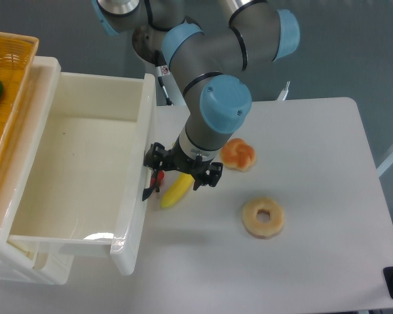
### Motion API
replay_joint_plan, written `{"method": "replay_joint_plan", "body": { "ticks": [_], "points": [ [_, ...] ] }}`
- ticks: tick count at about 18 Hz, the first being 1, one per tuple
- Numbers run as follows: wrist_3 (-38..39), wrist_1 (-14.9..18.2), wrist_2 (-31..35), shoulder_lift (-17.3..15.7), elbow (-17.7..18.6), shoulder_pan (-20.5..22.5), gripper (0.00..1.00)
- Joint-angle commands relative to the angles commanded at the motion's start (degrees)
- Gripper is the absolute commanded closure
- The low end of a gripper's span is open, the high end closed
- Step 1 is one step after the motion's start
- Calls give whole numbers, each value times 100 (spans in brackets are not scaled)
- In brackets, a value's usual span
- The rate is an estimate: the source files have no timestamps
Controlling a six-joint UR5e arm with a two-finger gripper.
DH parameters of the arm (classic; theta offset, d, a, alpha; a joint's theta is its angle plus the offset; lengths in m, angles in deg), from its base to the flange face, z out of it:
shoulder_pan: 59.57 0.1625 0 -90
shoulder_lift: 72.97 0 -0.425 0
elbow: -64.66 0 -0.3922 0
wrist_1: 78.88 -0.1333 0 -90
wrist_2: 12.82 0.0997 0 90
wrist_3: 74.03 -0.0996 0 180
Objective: Slide open the top white drawer
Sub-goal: 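Pull the upper drawer outward by its handle with the gripper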
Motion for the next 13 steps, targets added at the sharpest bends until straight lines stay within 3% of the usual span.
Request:
{"method": "replay_joint_plan", "body": {
  "ticks": [6,13],
  "points": [
    [0,0,-519,26,79,79,0],
    [-44,9,-608,26,71,149,0]
  ]
}}
